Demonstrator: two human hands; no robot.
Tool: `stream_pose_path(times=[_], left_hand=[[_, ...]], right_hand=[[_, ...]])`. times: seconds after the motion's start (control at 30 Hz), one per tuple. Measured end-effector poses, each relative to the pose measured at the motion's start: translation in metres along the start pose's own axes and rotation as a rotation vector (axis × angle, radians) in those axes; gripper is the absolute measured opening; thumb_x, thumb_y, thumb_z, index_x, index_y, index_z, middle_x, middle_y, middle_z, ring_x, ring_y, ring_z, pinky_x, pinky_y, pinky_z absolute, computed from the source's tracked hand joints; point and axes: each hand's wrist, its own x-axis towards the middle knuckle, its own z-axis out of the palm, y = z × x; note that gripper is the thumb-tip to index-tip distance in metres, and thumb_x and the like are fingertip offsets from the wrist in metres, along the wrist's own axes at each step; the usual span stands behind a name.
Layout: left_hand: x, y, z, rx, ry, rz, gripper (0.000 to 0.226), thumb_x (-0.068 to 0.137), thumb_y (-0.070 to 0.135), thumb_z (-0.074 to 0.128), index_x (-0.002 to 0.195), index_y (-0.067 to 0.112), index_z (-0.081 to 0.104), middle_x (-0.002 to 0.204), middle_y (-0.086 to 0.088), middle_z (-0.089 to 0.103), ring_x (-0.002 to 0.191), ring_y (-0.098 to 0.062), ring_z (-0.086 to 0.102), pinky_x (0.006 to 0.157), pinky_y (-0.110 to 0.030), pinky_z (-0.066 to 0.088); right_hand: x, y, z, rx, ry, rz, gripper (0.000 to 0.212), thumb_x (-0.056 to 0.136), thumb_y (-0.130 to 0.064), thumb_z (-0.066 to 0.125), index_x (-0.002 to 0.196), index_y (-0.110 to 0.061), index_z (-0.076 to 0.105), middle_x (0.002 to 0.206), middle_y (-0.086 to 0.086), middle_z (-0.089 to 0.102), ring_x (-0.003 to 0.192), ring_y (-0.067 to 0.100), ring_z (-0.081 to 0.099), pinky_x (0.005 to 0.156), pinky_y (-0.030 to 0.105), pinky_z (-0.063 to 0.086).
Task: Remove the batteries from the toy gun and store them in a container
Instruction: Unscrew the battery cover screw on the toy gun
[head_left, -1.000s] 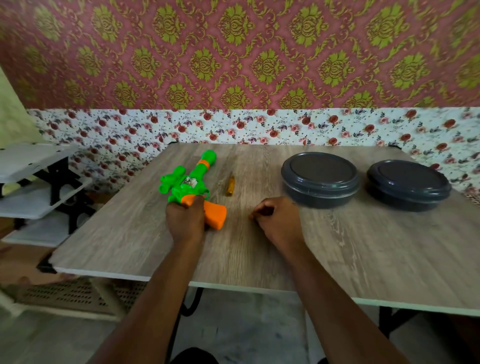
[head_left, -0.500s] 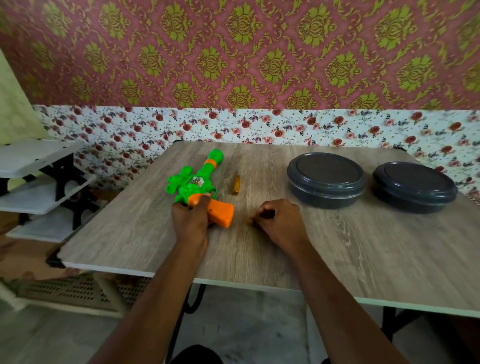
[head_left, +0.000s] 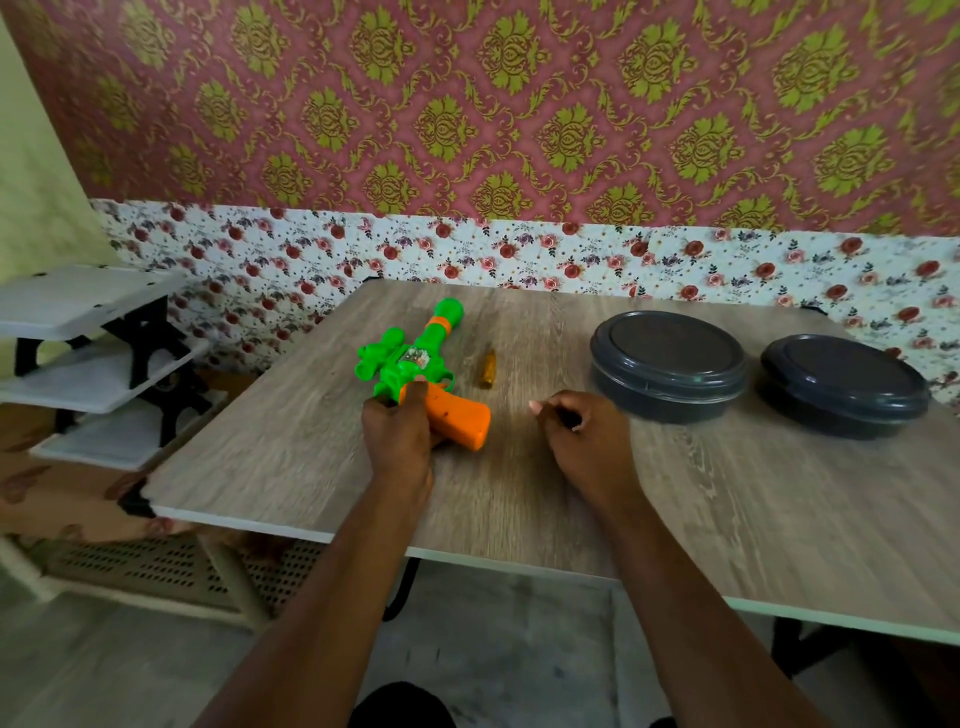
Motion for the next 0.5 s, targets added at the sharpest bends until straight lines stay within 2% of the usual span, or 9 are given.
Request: stream_pose_path(times=[0.03,0.1,0.2,0.33,0.43,0.5], left_hand=[[0.000,0.000,0.001,-0.011,-0.002,-0.001,0.020,0.104,0.015,0.065,0.120,0.005,0.058,0.098,-0.013,0.071,0.065,-0.007,0.074,0.064,-0.042,0.064],[0.000,0.002,0.002,-0.026,-0.001,-0.005,0.018,0.105,0.019,0.063,0.116,0.006,0.057,0.092,-0.013,0.070,0.060,-0.005,0.074,0.052,-0.035,0.063],[-0.002,0.004,0.002,-0.012,0.025,0.000,0.021,0.104,0.019,0.066,0.113,0.002,0.059,0.084,-0.010,0.069,0.056,-0.008,0.071,0.045,-0.030,0.059],[-0.002,0.002,0.000,-0.001,0.007,-0.002,0.025,0.101,0.019,0.069,0.102,-0.005,0.070,0.068,-0.008,0.073,0.057,-0.018,0.072,0.048,-0.030,0.056],[0.002,-0.002,-0.002,0.032,-0.008,0.017,0.026,0.098,0.021,0.073,0.091,-0.004,0.073,0.075,-0.016,0.071,0.063,-0.025,0.068,0.057,-0.032,0.056],[0.003,-0.004,-0.003,0.061,-0.025,0.024,0.026,0.098,0.020,0.074,0.079,0.002,0.073,0.070,-0.013,0.071,0.063,-0.024,0.068,0.059,-0.033,0.058]], right_hand=[[-0.002,-0.003,0.001,-0.022,0.004,-0.093,0.023,0.090,-0.036,0.073,0.091,-0.014,0.078,0.086,0.000,0.072,0.076,0.008,0.066,0.074,0.025,0.053],[-0.007,-0.011,0.009,-0.100,-0.073,-0.275,0.040,0.088,-0.045,0.069,0.109,-0.012,0.076,0.105,0.002,0.070,0.090,0.013,0.067,0.081,0.026,0.056],[-0.009,-0.024,0.025,-0.303,-0.198,-0.408,0.057,0.088,-0.054,0.060,0.125,-0.011,0.070,0.125,0.006,0.068,0.113,0.023,0.065,0.096,0.038,0.055],[-0.004,-0.036,0.040,-0.445,-0.202,-0.510,0.057,0.078,-0.035,0.069,0.127,-0.006,0.069,0.125,0.013,0.071,0.116,0.032,0.068,0.098,0.046,0.055],[-0.002,-0.041,0.044,-0.440,-0.236,-0.478,0.057,0.083,-0.028,0.061,0.135,-0.004,0.064,0.133,0.016,0.068,0.119,0.035,0.067,0.101,0.047,0.055],[-0.002,-0.041,0.048,-0.434,-0.238,-0.468,0.054,0.086,-0.022,0.060,0.136,-0.003,0.063,0.134,0.018,0.067,0.116,0.039,0.067,0.098,0.049,0.057]])
